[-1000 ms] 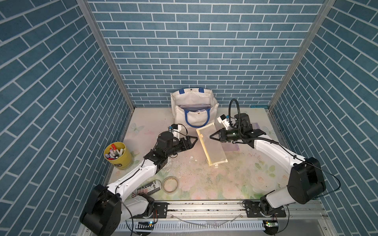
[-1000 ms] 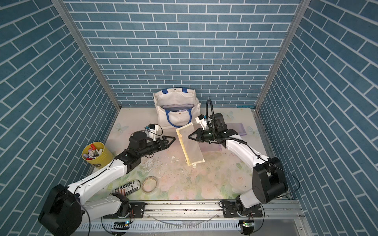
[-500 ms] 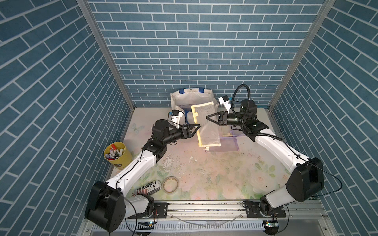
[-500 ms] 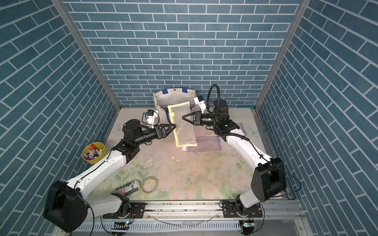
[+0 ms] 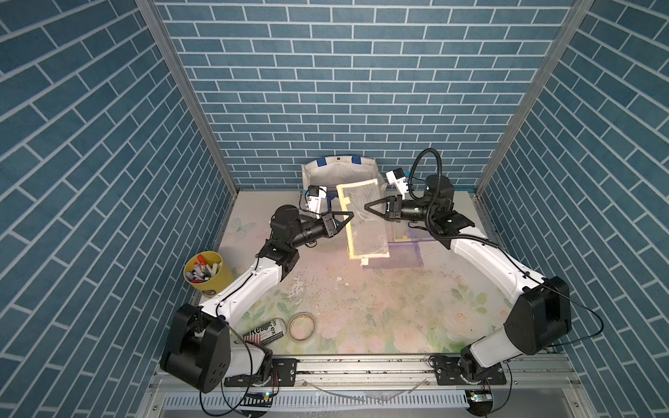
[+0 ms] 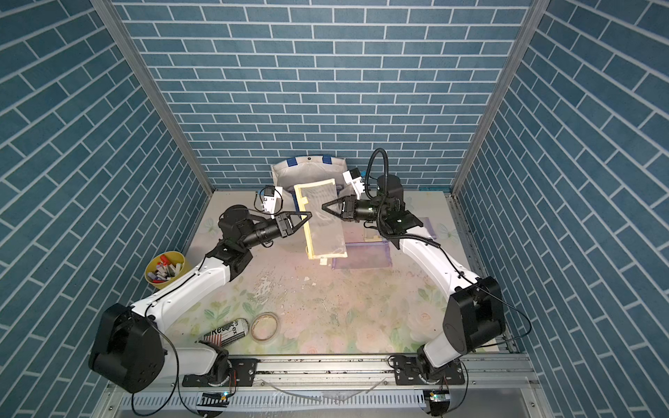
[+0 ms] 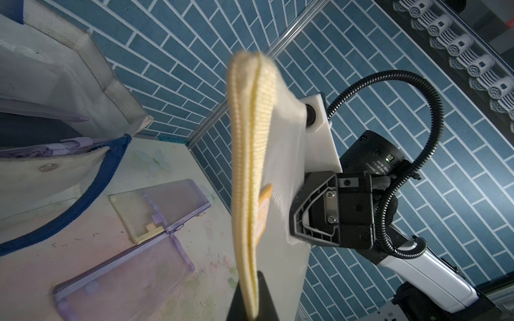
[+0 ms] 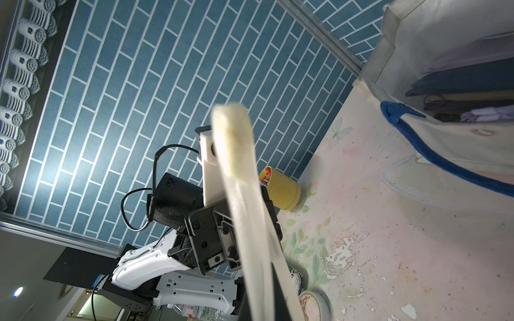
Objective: Put the pencil pouch into the canvas bag
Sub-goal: Pick up the pencil pouch, then place the pencil pouch in the canvas bag.
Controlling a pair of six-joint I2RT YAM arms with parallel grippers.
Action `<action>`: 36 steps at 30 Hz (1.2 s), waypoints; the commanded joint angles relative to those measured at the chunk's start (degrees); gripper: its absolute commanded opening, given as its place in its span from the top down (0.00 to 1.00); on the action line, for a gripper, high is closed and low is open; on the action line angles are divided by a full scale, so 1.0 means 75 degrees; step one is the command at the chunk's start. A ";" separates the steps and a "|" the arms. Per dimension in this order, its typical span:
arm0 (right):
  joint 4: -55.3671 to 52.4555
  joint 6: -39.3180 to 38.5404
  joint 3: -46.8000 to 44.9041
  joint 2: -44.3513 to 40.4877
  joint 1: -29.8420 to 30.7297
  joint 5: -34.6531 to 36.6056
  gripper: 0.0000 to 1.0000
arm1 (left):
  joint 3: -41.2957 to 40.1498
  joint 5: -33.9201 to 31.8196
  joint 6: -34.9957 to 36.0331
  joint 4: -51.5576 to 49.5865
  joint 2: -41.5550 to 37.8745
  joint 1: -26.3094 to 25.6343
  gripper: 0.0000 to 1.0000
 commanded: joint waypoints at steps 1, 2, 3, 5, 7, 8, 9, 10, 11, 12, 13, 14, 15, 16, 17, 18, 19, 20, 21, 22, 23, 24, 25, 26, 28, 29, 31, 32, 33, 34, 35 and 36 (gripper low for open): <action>-0.1607 -0.0826 0.0845 0.0103 0.0030 0.0224 0.95 | 0.0379 0.0159 0.0810 -0.0790 -0.0454 0.0309 1.00; -0.2367 -0.1165 0.1145 0.0188 0.0023 0.0431 0.90 | 0.0593 0.0102 0.1321 -0.1506 -0.0557 0.0396 1.00; -0.3077 -0.1503 0.1455 0.0281 0.0022 0.0604 0.84 | 0.0934 -0.0079 0.2003 -0.2487 -0.0660 0.0456 1.00; -0.3998 -0.1919 0.1847 0.0388 -0.0031 0.0985 0.74 | 0.1889 -0.0665 0.3657 -0.4566 -0.0680 0.0466 1.00; -0.4378 -0.1973 0.1960 0.0409 -0.0173 0.1189 0.60 | 0.3004 -0.1411 0.5058 -0.6318 -0.0421 0.0466 1.00; -0.4574 -0.2012 0.1988 0.0372 -0.0242 0.1419 0.51 | 0.3579 -0.1860 0.5666 -0.7023 -0.0204 0.0466 1.00; -0.4752 -0.2087 0.2000 0.0328 -0.0313 0.1622 0.44 | 0.4075 -0.2239 0.6108 -0.7462 0.0018 0.0466 1.00; -0.4968 -0.2201 0.2017 0.0269 -0.0388 0.1847 0.36 | 0.4635 -0.2652 0.6590 -0.7852 0.0289 0.0466 1.00; -0.5210 -0.2314 0.2033 0.0207 -0.0473 0.2081 0.27 | 0.5175 -0.3035 0.6978 -0.8111 0.0586 0.0466 1.00; -0.5410 -0.2427 0.2056 0.0181 -0.0534 0.2236 0.18 | 0.5604 -0.3396 0.7237 -0.8254 0.0879 0.0466 1.00; -0.5694 -0.2581 0.2153 0.0164 -0.0595 0.2398 0.05 | 0.6117 -0.3736 0.7528 -0.8316 0.1205 0.0466 1.00; -0.6035 -0.2712 0.2258 0.0178 -0.0645 0.2567 0.01 | 0.6537 -0.4010 0.7776 -0.8253 0.1510 0.0460 1.00; -0.6273 -0.2836 0.2361 0.0186 -0.0688 0.2662 0.01 | 0.6922 -0.4232 0.7965 -0.8171 0.1796 0.0456 1.00; -0.6538 -0.2936 0.2439 0.0180 -0.0727 0.2781 0.01 | 0.7373 -0.4536 0.8193 -0.8067 0.2127 0.0423 1.00; -0.6741 -0.2993 0.2479 0.0161 -0.0782 0.2928 0.01 | 0.7895 -0.4808 0.8427 -0.8026 0.2514 0.0381 1.00; -0.6877 -0.3017 0.2461 0.0129 -0.0836 0.2996 0.01 | 0.8361 -0.4994 0.8663 -0.8025 0.2857 0.0353 1.00; -0.6993 -0.3010 0.2419 0.0076 -0.0907 0.3102 0.01 | 0.8993 -0.5174 0.8944 -0.8082 0.3285 0.0309 1.00; -0.7098 -0.3007 0.2367 0.0032 -0.0974 0.3186 0.01 | 0.9651 -0.5323 0.9225 -0.8216 0.3769 0.0261 1.00; -0.7174 -0.3016 0.2294 -0.0021 -0.1017 0.3225 0.01 | 1.0247 -0.5472 0.9470 -0.8361 0.4204 0.0207 1.00; -0.7254 -0.3035 0.2232 -0.0085 -0.1062 0.3260 0.01 | 1.0949 -0.5651 0.9782 -0.8532 0.4677 0.0129 1.00; -0.7328 -0.3065 0.2153 -0.0159 -0.1099 0.3333 0.01 | 1.1562 -0.5790 1.0094 -0.8677 0.5158 0.0050 1.00; -0.7383 -0.3083 0.2071 -0.0226 -0.1128 0.3404 0.02 | 1.2035 -0.5874 1.0338 -0.8791 0.5539 -0.0015 1.00; -0.7443 -0.3100 0.1966 -0.0315 -0.1176 0.3475 0.02 | 1.2473 -0.5967 1.0617 -0.8907 0.5911 -0.0102 1.00; -0.7485 -0.3098 0.1856 -0.0392 -0.1236 0.3524 0.02 | 1.2646 -0.6028 1.0817 -0.8845 0.6141 -0.0171 1.00; -0.7586 -0.3121 0.1653 -0.0532 -0.1333 0.3566 0.02 | 1.2569 -0.6040 1.1105 -0.8695 0.6370 -0.0263 1.00; -0.7624 -0.3172 0.1559 -0.0604 -0.1374 0.3577 0.02 | 1.2569 -0.6119 1.1251 -0.8726 0.6515 -0.0325 1.00; -0.7696 -0.3280 0.1392 -0.0734 -0.1423 0.3641 0.02 | 1.2569 -0.6288 1.1429 -0.8757 0.6748 -0.0411 1.00; -0.7693 -0.3288 0.1300 -0.0790 -0.1443 0.3700 0.02 | 1.2530 -0.6301 1.1483 -0.8761 0.6843 -0.0445 1.00; -0.7654 -0.3274 0.1204 -0.0843 -0.1467 0.3735 0.02 | 1.2407 -0.6284 1.1537 -0.8703 0.6895 -0.0449 1.00; -0.7585 -0.3214 0.1101 -0.0876 -0.1479 0.3753 0.02 | 1.2250 -0.6298 1.1625 -0.8587 0.6929 -0.0451 1.00; -0.7470 -0.3134 0.0988 -0.0906 -0.1493 0.3726 0.02 | 1.2145 -0.6377 1.1762 -0.8511 0.6991 -0.0449 1.00; -0.7346 -0.3044 0.0907 -0.0912 -0.1499 0.3669 0.02 | 1.2066 -0.6488 1.1901 -0.8441 0.7050 -0.0463 1.00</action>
